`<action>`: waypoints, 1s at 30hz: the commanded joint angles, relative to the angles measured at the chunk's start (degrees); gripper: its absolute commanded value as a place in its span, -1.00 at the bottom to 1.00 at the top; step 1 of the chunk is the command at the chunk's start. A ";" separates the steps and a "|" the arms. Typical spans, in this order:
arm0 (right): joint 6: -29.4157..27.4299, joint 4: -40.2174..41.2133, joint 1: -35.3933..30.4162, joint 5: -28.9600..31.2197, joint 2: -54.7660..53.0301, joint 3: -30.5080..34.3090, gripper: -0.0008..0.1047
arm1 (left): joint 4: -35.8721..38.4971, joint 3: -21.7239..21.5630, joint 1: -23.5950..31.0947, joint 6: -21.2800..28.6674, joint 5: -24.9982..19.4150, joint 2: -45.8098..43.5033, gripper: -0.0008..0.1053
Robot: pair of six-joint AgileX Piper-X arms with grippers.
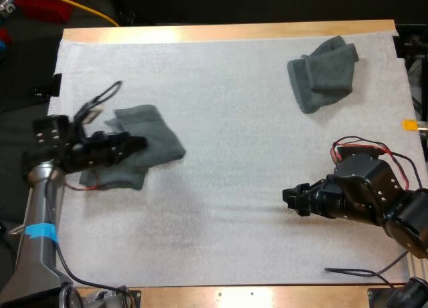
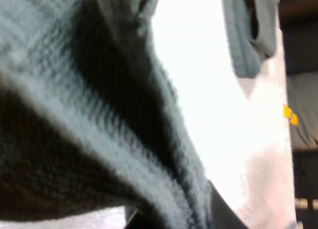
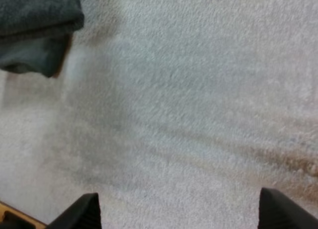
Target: Pick towel from pile, fold and stack
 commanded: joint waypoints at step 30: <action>-0.08 -0.18 0.09 -2.05 -0.31 -0.13 0.21 | 3.42 0.10 5.91 4.10 -16.44 5.40 -0.87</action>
